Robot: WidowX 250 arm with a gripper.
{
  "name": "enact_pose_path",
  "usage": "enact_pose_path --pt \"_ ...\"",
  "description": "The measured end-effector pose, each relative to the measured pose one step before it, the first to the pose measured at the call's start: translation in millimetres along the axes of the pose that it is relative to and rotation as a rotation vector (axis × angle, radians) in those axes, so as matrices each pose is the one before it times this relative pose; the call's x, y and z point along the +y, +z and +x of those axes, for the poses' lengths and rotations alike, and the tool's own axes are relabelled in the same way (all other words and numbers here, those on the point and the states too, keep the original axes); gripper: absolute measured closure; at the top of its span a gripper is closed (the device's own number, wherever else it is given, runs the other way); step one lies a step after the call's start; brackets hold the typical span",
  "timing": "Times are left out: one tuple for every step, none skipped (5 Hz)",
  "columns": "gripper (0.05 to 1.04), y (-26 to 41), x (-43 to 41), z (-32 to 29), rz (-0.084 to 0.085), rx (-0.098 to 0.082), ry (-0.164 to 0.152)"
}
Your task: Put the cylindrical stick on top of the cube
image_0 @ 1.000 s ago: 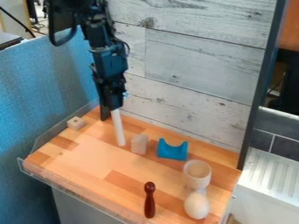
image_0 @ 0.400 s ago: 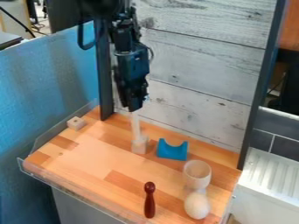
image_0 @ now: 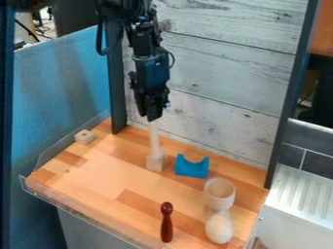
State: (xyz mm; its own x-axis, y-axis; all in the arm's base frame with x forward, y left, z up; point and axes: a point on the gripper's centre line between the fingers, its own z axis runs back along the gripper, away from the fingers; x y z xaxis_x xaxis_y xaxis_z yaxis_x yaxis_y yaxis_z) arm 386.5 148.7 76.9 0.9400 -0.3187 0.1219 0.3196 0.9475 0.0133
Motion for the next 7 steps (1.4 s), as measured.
enact_pose_path --pt "0.795 -3.2 4.81 5.16 0.0069 -0.0019 0.0098" --pt "0.795 1.27 3.69 4.47 0.0089 -0.0106 0.0067" --pt "0.795 0.36 0.89 0.71 0.0051 -0.0037 0.0008" --pt "0.795 0.0 0.64 0.73 0.0041 -0.0046 0.0" --pt "0.795 0.01 1.12 1.6 0.0071 -0.0101 -0.0055" --pt "0.795 -4.85 -0.15 -2.22 0.0067 0.0018 -0.0089" --pt "0.795 -4.12 -0.43 -2.67 0.0045 0.0061 -0.0024"
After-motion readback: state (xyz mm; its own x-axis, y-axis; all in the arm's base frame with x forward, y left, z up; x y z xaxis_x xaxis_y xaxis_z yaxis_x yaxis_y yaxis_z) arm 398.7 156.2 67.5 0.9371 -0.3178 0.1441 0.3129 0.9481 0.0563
